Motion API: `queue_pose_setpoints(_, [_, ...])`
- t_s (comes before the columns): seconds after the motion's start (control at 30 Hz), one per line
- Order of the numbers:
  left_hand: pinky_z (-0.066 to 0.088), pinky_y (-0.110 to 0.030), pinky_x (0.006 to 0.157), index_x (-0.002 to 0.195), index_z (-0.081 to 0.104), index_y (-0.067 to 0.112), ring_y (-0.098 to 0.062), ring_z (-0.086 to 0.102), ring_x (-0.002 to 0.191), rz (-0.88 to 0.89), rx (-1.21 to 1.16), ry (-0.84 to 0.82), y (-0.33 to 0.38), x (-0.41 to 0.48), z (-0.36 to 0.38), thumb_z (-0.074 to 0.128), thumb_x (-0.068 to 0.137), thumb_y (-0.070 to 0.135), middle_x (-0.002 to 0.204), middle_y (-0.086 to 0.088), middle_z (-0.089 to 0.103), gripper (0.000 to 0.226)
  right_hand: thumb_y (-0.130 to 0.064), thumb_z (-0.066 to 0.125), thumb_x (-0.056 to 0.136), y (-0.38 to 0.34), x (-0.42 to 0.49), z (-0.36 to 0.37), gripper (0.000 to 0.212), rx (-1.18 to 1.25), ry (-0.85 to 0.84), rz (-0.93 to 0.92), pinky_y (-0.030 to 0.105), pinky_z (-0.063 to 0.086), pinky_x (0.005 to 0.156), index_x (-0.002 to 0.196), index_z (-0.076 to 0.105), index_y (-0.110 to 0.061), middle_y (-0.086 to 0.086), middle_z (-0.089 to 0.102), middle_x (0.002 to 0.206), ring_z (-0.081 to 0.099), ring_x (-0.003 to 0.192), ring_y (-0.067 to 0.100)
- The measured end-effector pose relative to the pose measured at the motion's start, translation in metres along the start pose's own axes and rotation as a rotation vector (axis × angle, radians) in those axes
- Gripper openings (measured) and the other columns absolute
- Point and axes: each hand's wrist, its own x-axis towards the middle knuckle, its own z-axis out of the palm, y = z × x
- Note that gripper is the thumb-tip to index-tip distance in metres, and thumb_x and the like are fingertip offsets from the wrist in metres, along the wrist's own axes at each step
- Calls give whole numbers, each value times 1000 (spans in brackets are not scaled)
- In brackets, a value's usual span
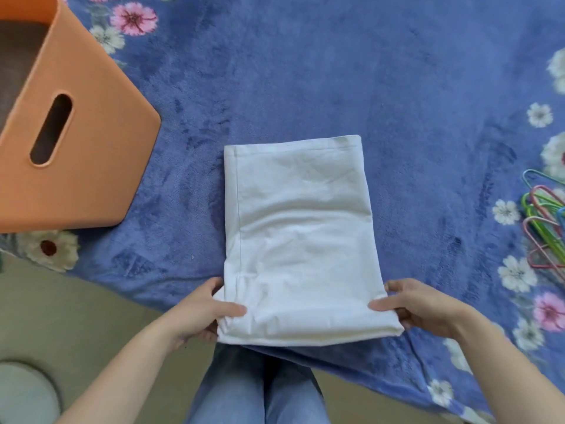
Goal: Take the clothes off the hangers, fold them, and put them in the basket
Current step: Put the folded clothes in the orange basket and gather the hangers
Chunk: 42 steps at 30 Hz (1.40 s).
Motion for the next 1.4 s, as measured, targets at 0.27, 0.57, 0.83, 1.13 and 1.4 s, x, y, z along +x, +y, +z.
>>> queue_pose_setpoints(0.27, [53, -18, 47, 106, 66, 20, -9, 66, 53, 240, -458, 46, 72, -11, -14, 50, 97, 19, 82, -2, 72, 19, -24, 73, 56, -81, -17, -9, 34, 570, 53, -376, 17, 50, 44, 85, 78, -8, 5, 70, 67, 66, 54, 13])
queue_pose_setpoints(0.57, [57, -20, 59, 99, 65, 9, -12, 72, 70, 368, -240, 200, 126, 29, -32, 66, 89, 28, 88, -10, 72, 21, -13, 61, 94, -154, 18, -18, 15, 24, 398, -601, 20, 37, 55, 81, 68, -8, -5, 56, 61, 45, 51, 6])
queue_pose_setpoints(0.83, [50, -29, 74, 88, 66, 25, -10, 62, 81, 656, -155, 595, 132, 62, -20, 65, 91, 38, 90, 5, 67, 14, -22, 61, 94, -154, 47, -11, 16, 254, 533, -705, 35, 45, 77, 80, 66, -16, -2, 62, 80, 55, 78, 14])
queue_pose_setpoints(1.13, [29, -42, 105, 143, 39, 13, -31, 40, 125, 740, 189, 1142, 138, 109, -3, 53, 96, 30, 136, -16, 44, 52, -35, 52, 91, -156, 84, 20, 44, -256, 1231, -816, 42, 30, 100, 130, 51, -13, 6, 53, 130, 44, 119, 22])
queue_pose_setpoints(1.4, [-8, -37, 118, 154, 24, 25, -20, 1, 149, 851, 1101, 977, 124, 147, 26, 26, 97, 46, 163, -9, 12, 60, -46, 25, 99, -144, 122, 37, 58, -1075, 1017, -815, 38, -4, 118, 154, 22, -28, 2, 19, 162, 12, 150, 19])
